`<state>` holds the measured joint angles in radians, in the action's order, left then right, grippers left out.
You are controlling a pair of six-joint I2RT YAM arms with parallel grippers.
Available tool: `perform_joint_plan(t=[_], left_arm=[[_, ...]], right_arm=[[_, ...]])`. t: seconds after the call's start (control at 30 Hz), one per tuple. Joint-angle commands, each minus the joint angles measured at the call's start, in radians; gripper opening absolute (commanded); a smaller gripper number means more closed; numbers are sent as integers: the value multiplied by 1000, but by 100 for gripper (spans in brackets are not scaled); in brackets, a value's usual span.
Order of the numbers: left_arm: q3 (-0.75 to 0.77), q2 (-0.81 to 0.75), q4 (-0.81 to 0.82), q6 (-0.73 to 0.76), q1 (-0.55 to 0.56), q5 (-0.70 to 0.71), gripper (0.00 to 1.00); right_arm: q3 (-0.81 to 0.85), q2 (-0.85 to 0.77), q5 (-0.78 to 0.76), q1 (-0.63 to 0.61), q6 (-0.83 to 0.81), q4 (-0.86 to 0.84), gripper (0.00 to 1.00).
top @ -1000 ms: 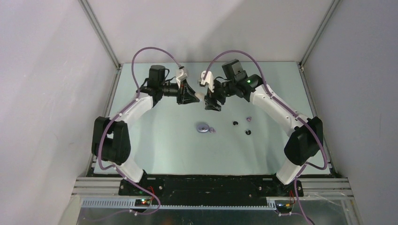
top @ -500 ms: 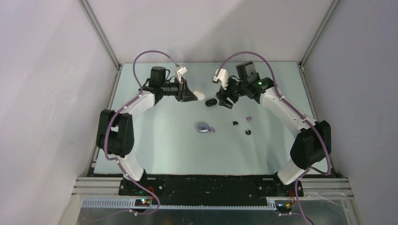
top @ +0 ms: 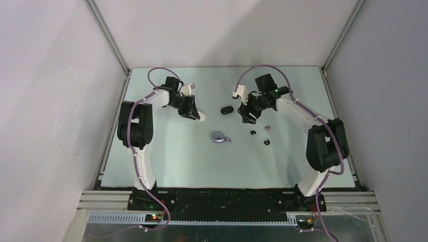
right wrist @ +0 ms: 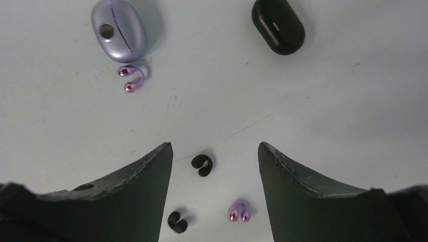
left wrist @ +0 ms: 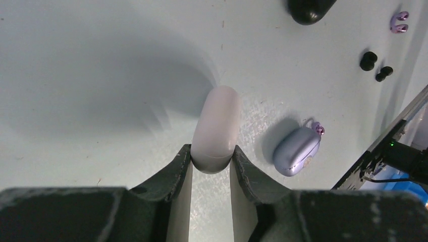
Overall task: Insert the wireless bluetooth earbuds into the charging case
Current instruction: Place the charging case at the center of the board.
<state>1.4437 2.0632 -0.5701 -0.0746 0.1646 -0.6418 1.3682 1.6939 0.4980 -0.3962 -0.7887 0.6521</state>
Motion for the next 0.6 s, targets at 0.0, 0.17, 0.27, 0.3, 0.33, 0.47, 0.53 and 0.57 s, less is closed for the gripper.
perform_joint_plan(t=[0.0,0.17,0.27,0.3,0.33,0.47,0.53,0.57], left_arm=[[33,18,-88,-4,3,116,30],[8,-63,-98,20,-7,193,64],[-19,-164,-117,46,-25,245,75],[-25,-184,-141,57,-30,260,81],[-20,-224,-157,80,-32,271,95],[-35,-383,-163,108,-36,321,100],[-97,-498,-78,67,-36,291,100],[-126,-539,21,5,-37,266,100]], right_arm=[[95,135,-6,-23,-97,-62,67],[281,291,-38,-34,-90,-90,66],[359,374,-40,-36,-119,-107,66],[370,400,-38,-36,-141,-109,66],[388,411,-34,-38,-155,-111,66],[425,468,-17,-49,-249,-100,67],[438,494,-11,-55,-282,-91,67],[444,510,-10,-58,-293,-79,67]])
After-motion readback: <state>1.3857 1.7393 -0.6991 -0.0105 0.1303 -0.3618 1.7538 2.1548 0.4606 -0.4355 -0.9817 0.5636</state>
